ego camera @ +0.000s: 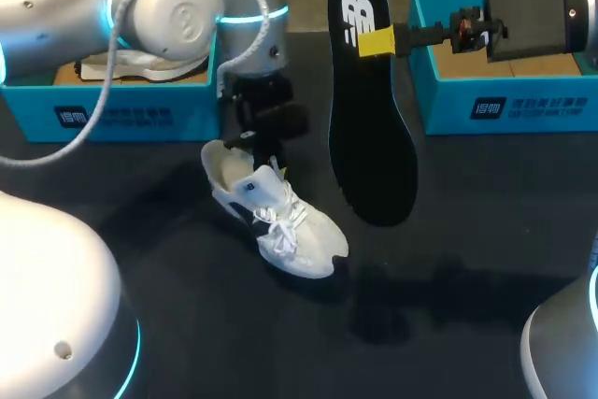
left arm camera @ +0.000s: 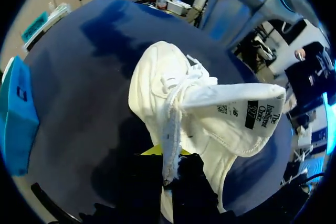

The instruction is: Take the shoe out of the shoebox, open the shoe tongue, remove and reinsert the insole, then place the shoe into the shoebox

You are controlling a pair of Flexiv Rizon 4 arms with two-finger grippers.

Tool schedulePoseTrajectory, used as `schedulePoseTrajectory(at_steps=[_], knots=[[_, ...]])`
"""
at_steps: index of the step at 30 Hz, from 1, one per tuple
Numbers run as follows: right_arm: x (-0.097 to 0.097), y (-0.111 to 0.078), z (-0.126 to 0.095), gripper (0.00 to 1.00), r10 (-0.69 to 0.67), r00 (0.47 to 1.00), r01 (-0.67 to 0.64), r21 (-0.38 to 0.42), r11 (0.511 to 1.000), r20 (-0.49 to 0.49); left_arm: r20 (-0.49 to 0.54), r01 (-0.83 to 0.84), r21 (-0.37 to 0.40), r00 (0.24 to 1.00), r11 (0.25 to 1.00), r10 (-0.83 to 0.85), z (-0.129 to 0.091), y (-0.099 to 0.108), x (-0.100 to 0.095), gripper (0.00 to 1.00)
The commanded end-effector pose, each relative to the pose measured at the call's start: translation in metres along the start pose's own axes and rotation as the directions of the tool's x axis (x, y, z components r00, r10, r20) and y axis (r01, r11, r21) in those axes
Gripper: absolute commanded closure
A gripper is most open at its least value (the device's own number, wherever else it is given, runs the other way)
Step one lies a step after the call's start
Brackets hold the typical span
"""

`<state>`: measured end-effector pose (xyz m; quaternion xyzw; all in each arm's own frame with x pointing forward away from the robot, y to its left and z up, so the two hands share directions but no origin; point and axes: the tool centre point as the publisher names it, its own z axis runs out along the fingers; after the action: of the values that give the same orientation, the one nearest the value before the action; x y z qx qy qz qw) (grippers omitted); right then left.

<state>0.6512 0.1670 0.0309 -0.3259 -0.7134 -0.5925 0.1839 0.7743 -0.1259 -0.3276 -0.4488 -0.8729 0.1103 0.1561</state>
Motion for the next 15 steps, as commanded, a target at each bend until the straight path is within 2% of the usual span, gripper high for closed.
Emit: schedulePoseTrajectory(at_steps=[1, 8, 11, 15], knots=[[-0.001, 0.004, 0.005, 1.0, 0.002, 1.0, -0.002, 0.005, 1.0, 0.0, -0.231, -0.186, -0.037, 0.957, 0.982, 0.173, -0.003, -0.003, -0.014, 1.0], [-0.001, 0.004, 0.005, 1.0, 0.002, 1.0, -0.002, 0.005, 1.0, 0.0, -0.292, -0.314, -0.042, 0.912, 0.948, 0.289, -0.001, -0.012, -0.029, 1.0], [-0.001, 0.004, 0.005, 1.0, 0.002, 1.0, -0.002, 0.005, 1.0, 0.0, -0.319, -0.366, -0.015, 0.884, 0.93, 0.343, 0.0, -0.016, -0.035, 1.0], [-0.001, 0.004, 0.005, 1.0, 0.002, 1.0, -0.002, 0.005, 1.0, 0.0, -0.337, -0.371, -0.024, 0.877, 0.928, 0.342, 0.003, -0.018, -0.048, 1.0]])
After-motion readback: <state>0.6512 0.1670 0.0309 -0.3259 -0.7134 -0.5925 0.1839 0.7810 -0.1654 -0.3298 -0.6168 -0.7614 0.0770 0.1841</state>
